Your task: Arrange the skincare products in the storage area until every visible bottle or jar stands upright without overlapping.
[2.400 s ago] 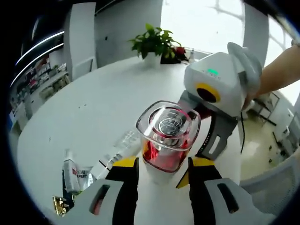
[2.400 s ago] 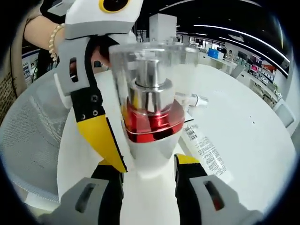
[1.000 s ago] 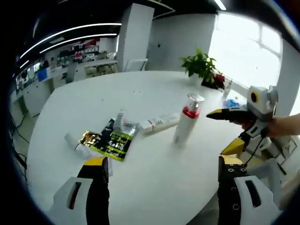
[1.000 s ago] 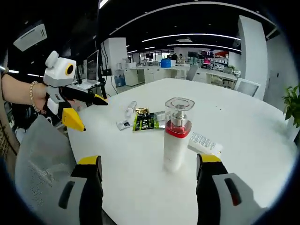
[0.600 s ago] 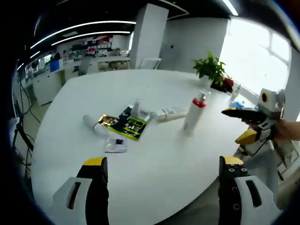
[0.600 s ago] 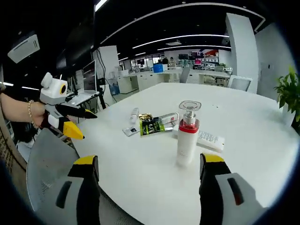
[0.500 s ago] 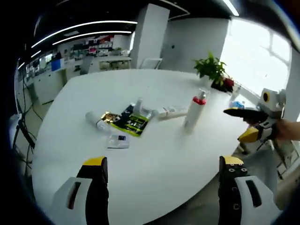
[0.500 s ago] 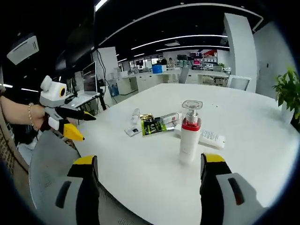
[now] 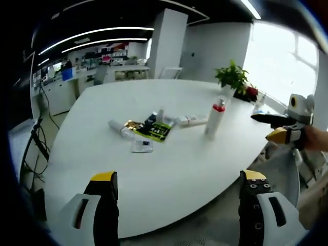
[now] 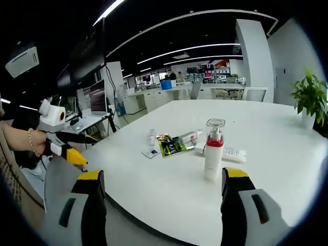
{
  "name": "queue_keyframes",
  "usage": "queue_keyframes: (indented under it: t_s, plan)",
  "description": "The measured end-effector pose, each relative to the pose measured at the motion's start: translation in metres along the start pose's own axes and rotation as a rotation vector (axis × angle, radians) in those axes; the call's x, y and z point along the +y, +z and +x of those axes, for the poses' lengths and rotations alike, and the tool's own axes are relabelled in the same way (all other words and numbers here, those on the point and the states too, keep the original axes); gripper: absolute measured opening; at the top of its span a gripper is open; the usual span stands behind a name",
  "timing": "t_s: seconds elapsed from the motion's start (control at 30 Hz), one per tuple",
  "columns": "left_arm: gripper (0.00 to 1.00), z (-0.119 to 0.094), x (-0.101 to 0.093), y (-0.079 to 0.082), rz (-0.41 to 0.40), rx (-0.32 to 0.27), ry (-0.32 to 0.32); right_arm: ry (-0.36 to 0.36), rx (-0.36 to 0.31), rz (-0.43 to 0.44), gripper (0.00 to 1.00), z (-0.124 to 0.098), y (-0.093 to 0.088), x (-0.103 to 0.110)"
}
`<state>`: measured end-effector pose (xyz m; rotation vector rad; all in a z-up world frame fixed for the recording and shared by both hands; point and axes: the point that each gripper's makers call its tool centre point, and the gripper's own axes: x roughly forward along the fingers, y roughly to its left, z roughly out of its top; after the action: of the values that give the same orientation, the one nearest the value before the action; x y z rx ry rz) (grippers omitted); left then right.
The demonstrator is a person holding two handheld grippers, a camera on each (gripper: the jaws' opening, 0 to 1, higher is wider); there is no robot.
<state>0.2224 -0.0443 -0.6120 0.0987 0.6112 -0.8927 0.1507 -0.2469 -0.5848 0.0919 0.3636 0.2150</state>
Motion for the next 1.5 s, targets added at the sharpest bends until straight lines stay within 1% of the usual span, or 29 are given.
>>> queue_keyframes:
  t_s: [0.1,0.17,0.27,0.33,0.37,0.4,0.47,0.53,0.63,0.73,0.97,1.1,1.2,1.3,1.4,1.5]
  plan:
    - [0.97,-0.005,0.003,-0.007,-0.008,0.001,0.001,0.000,-0.007,0.006,0.94,-0.001,-0.002,0.008]
    - [0.97,-0.007,0.004,-0.013,-0.009,0.001,0.004,-0.006,-0.012,0.002,0.94,0.002,-0.004,0.009]
    - [0.97,-0.008,0.006,-0.019,-0.016,0.007,0.007,-0.012,0.004,-0.017,0.93,0.007,-0.012,0.009]
    - [0.97,-0.009,0.004,-0.017,-0.014,0.003,0.011,-0.011,0.017,-0.021,0.92,0.010,-0.019,0.010]
    - [0.97,-0.008,0.003,-0.016,-0.007,0.003,0.009,-0.013,0.031,-0.044,0.91,0.009,-0.021,0.010]
    - [0.97,-0.008,0.002,-0.016,-0.005,0.006,0.009,-0.018,0.020,-0.063,0.91,0.009,-0.018,0.009]
    - [0.97,-0.007,-0.001,-0.016,0.001,0.009,0.006,-0.019,0.007,-0.025,0.91,0.010,-0.016,0.005]
    - [0.97,-0.006,-0.002,-0.017,0.000,0.015,0.003,-0.030,0.016,-0.031,0.91,0.009,-0.018,0.003]
    - [0.97,-0.005,-0.005,-0.017,0.009,0.022,0.003,-0.023,0.025,-0.038,0.91,0.007,-0.022,0.005]
    - [0.97,-0.004,-0.004,-0.014,0.022,0.026,0.002,-0.011,0.033,-0.053,0.90,0.009,-0.023,0.008]
    - [0.97,0.002,-0.005,-0.003,0.044,0.027,-0.005,-0.002,0.017,-0.026,0.90,0.007,-0.021,0.006]
    - [0.97,0.009,-0.006,0.002,0.057,0.039,-0.003,-0.013,0.023,-0.023,0.93,0.008,-0.023,0.005]
    - [0.97,0.013,-0.009,0.007,0.070,0.045,-0.015,-0.003,0.030,-0.021,0.93,0.009,-0.023,0.008]
    - [0.97,0.021,-0.013,0.013,0.102,0.055,-0.032,0.008,0.036,-0.013,0.93,0.009,-0.024,0.009]
    - [0.97,0.029,-0.014,0.018,0.116,0.063,-0.044,0.012,0.033,-0.005,0.93,0.008,-0.024,0.009]
    - [0.97,0.039,-0.021,0.022,0.122,0.083,-0.060,0.017,0.039,-0.003,0.94,0.009,-0.025,0.010]
